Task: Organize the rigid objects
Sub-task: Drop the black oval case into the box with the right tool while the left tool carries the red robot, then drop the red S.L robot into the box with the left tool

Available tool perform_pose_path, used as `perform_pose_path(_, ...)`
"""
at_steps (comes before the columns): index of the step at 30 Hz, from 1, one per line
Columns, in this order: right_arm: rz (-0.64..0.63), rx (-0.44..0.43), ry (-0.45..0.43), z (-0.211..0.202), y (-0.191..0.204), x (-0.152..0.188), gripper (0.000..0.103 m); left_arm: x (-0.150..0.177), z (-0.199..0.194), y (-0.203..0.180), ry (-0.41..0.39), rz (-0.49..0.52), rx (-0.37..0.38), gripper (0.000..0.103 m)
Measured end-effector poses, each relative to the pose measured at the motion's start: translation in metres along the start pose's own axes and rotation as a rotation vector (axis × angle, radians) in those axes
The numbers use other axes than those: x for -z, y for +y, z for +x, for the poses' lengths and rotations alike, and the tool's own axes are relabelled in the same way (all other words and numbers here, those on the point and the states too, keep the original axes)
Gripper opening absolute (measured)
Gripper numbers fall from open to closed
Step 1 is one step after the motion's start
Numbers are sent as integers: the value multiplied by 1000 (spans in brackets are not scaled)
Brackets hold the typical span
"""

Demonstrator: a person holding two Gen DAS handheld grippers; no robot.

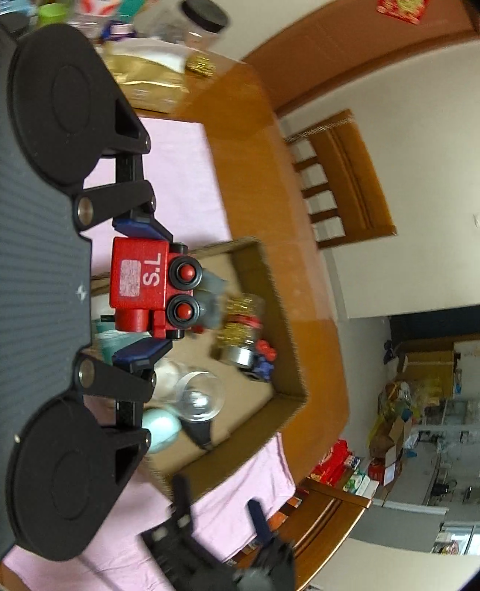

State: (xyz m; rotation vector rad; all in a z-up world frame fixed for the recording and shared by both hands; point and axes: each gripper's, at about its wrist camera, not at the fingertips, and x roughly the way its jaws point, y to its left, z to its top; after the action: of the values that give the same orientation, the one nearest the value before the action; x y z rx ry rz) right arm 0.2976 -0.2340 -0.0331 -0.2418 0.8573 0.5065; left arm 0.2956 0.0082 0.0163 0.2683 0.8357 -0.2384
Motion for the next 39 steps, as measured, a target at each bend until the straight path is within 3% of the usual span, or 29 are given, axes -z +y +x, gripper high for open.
perform_pose_path(6, 72, 70, -1, -22, 6, 15, 103, -44, 26, -9, -4, 52, 71, 54)
perform_pose_path(14, 201, 78, 31, -35, 12, 45, 103, -90, 68, -40, 22, 145, 189, 54)
perform_pose_path(26, 308, 137, 55, -40, 12, 68, 103, -102, 132, -87, 111, 260, 296, 54)
perform_pose_path(28, 324, 147, 58, -41, 11, 71, 103, -103, 136, -89, 106, 262, 297, 57)
perform_pose_path(30, 340, 153, 62, -42, 10, 75, 103, -105, 136, -91, 83, 268, 293, 80)
perform_pose_path(31, 346, 157, 63, -43, 9, 76, 103, -105, 134, -91, 66, 269, 287, 83)
perform_pose_path(39, 339, 165, 66, -44, 14, 77, 103, -104, 109, -76, 13, 245, 248, 92)
